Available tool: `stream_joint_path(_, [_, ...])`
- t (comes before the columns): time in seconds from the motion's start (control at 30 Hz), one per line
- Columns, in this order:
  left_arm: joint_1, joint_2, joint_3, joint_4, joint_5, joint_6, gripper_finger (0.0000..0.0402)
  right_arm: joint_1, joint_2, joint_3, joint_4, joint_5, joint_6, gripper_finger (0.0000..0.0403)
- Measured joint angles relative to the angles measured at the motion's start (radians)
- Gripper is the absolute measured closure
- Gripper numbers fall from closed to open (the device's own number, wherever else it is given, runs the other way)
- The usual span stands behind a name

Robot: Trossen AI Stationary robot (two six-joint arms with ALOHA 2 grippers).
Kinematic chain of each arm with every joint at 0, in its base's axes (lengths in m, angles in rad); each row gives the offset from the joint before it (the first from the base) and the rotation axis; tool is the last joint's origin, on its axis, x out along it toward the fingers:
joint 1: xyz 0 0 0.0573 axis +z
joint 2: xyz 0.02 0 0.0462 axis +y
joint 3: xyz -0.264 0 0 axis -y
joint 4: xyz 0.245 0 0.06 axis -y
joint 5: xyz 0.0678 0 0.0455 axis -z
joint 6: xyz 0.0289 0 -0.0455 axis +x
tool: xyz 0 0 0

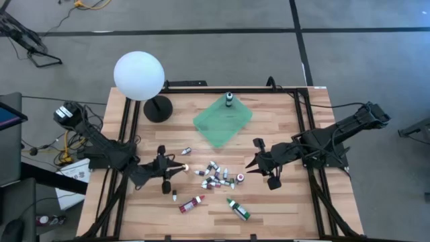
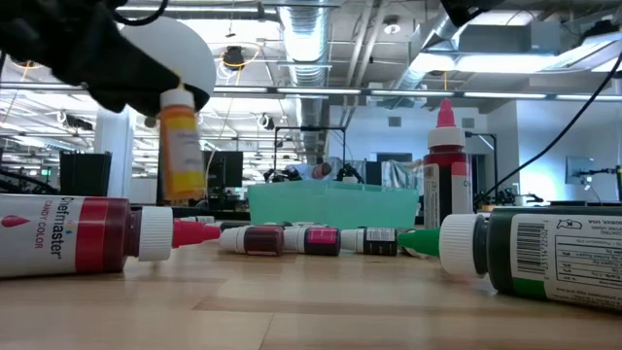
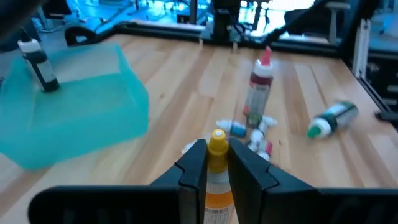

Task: Pick & Place food coloring
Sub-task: Put the yellow food coloring bottle into the green bin

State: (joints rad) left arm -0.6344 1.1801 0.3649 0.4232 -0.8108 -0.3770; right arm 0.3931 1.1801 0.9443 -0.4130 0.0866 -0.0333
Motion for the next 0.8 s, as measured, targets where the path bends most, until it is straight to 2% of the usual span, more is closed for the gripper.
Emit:
stream_joint_path(0.4, [0.231,0.0,0.001,0.241,0.156,0.21,0.0358,0.0,0.0,0.0,-0.051,0.0,0.036,0.0337])
stream_joint_path(0.8, [0.363,0.0,0.121,0.25,0.28,0.395,0.0358,-0.001,0.0,0.0,-0.058,0.024,0.034,0.0337])
